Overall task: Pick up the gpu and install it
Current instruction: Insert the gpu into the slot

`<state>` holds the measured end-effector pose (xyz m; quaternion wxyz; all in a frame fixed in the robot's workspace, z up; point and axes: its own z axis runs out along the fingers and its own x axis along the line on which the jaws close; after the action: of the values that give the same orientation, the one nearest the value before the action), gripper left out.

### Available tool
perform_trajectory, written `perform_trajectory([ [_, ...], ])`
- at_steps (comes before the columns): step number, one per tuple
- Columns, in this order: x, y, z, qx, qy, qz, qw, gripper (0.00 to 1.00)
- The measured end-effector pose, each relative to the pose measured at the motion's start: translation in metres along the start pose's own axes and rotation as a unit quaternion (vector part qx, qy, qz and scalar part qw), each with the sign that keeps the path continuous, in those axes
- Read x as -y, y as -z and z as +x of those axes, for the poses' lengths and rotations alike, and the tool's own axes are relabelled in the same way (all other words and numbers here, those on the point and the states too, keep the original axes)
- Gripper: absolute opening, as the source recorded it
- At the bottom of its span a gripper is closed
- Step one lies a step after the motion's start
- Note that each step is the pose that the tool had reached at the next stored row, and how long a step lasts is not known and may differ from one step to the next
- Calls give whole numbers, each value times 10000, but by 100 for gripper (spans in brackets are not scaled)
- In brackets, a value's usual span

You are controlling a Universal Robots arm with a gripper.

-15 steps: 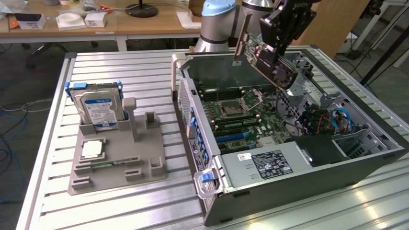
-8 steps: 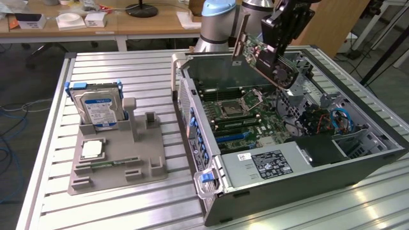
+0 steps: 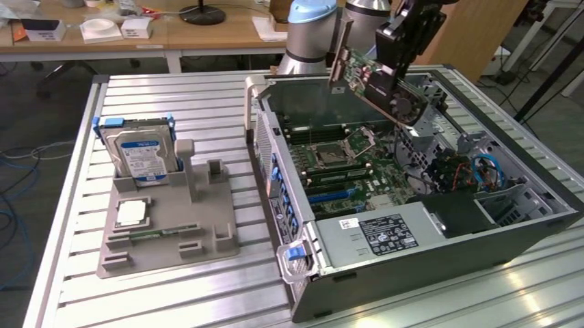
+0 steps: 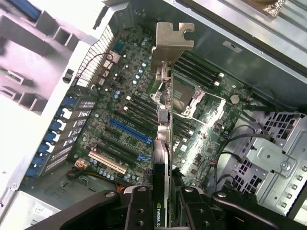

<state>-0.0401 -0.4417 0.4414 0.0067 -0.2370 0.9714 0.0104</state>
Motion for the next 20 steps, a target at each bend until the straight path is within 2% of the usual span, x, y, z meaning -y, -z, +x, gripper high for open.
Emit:
perform_trajectory([
  [5,0,0,0,-4,241,-4,9997,26],
  [10,0,0,0,-8,492,-9,9988,26],
  [15,0,0,0,-13,747,-14,9972,26],
  [20,0,0,0,-17,1010,-18,9949,26],
])
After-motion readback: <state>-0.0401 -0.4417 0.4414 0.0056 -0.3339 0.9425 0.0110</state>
